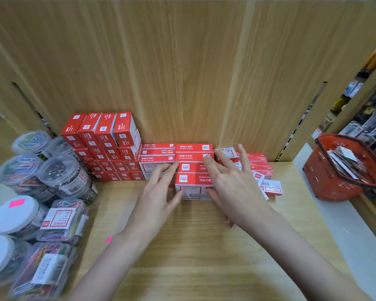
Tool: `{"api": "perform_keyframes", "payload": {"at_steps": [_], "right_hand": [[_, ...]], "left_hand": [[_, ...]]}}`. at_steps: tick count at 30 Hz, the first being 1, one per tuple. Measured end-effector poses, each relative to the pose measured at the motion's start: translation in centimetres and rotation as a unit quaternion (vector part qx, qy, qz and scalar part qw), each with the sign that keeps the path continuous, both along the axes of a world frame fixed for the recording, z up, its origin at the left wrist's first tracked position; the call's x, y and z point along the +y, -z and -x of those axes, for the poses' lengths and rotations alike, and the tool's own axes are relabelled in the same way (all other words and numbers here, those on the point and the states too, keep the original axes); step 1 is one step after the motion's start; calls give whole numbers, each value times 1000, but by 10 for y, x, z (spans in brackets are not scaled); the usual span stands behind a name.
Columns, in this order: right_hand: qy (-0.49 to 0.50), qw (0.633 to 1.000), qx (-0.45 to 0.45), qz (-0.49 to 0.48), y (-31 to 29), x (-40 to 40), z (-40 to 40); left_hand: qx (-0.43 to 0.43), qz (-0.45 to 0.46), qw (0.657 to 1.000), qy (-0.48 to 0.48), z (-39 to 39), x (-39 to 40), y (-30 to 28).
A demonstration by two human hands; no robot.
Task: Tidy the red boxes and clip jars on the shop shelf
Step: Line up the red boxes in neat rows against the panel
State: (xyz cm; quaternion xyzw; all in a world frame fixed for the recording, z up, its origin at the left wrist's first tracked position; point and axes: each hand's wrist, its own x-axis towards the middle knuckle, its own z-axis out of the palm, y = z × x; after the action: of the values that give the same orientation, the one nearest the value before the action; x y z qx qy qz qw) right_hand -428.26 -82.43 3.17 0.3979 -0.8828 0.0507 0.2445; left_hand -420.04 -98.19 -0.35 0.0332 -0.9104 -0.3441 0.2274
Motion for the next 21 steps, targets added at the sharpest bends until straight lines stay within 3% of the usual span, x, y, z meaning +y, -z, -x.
{"api": "perform_keyframes", "payload": {"at_steps": [9,21], "right_hand": [[-14,997,13,81,2,14,-9],[-31,998,-22,47,1,15,-6]], "left_hand": [[25,64,998,-14,-1,-6,3],[28,82,996,19,4,-16,0]]}}
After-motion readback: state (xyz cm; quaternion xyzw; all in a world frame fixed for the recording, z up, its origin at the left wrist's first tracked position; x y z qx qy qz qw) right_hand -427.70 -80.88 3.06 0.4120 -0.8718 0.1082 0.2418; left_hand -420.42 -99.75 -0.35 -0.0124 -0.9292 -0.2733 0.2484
